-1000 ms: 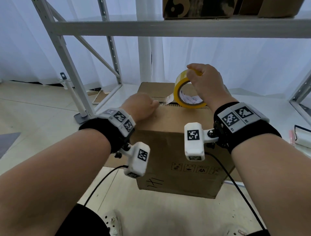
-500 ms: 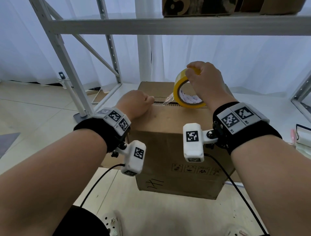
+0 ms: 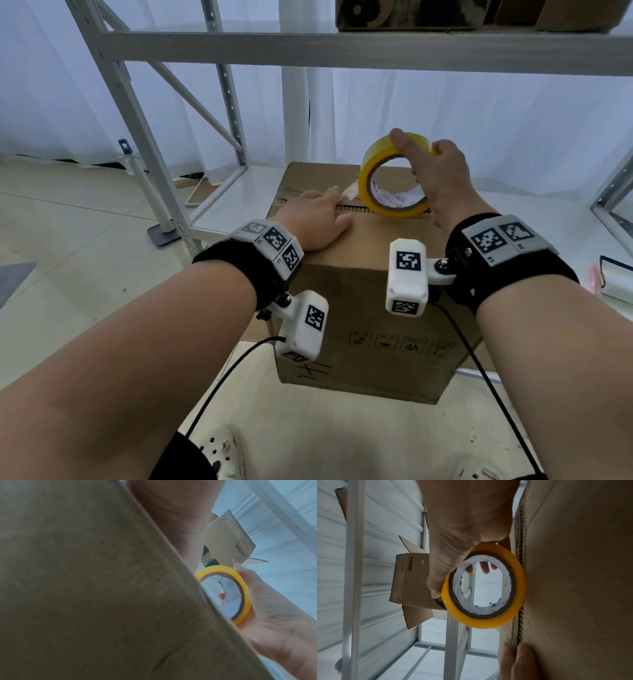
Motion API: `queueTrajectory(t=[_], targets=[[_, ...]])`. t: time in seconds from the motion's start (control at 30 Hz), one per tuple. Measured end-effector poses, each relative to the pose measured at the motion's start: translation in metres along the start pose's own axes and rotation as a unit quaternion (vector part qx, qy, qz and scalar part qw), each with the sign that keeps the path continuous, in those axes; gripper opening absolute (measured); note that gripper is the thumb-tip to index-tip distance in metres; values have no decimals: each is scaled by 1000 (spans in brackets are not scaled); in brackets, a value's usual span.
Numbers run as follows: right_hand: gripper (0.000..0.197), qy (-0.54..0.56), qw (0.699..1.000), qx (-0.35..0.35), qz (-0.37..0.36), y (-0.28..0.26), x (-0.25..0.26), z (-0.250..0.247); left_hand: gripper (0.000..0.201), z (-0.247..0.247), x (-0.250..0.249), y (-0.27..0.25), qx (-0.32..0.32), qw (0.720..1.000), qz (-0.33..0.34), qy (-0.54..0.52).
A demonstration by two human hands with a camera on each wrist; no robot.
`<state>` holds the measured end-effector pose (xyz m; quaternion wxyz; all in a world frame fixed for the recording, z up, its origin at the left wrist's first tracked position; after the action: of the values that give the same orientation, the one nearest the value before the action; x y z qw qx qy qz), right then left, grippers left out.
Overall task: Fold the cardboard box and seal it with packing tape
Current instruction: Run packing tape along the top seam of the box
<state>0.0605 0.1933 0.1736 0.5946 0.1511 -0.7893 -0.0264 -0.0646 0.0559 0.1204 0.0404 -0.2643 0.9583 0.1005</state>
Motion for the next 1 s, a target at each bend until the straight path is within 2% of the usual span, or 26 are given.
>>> queueTrajectory(t=[0.1, 0.17, 0.27, 0.4, 0.53, 0.63, 0.8, 1.0], targets=[[78, 21, 1000, -12, 12, 1, -1, 2, 69, 9, -4, 1, 56, 998, -2, 13], [73, 11, 1000, -27, -1, 1, 4, 2, 71, 11, -5, 0, 69, 998, -3, 8], [65, -53, 995, -40, -78, 3, 23, -1, 72, 10, -3, -1, 73, 997, -6, 4], [72, -137, 978, -65, -144, 9, 34, -21, 73, 9, -4, -2, 67, 998, -4, -3], [73, -146, 979, -46, -136, 9, 20, -27, 73, 11, -3, -3, 73, 997, -2, 5], [69, -155, 974, -47, -156, 4, 23, -29, 72, 8, -5, -6, 74, 997, 3, 9], [74, -176, 968, -38, -177, 1, 25, -29, 59, -7, -7, -16, 30, 998, 39, -30], [67, -204, 964, -17, -171, -6, 20, -20, 72, 4, -20, -15, 67, 998, 16, 13]])
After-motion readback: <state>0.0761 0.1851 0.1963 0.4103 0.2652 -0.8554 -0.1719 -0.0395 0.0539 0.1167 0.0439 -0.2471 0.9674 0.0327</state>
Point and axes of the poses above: each hand's wrist, its own y-axis towards the middle knuckle, its own z-axis out of the palm, x = y × z, the point moved 9 cm from there along y, towards the middle knuckle, and after that the axes turned 15 degrees about -x, right-handed, at the moved point
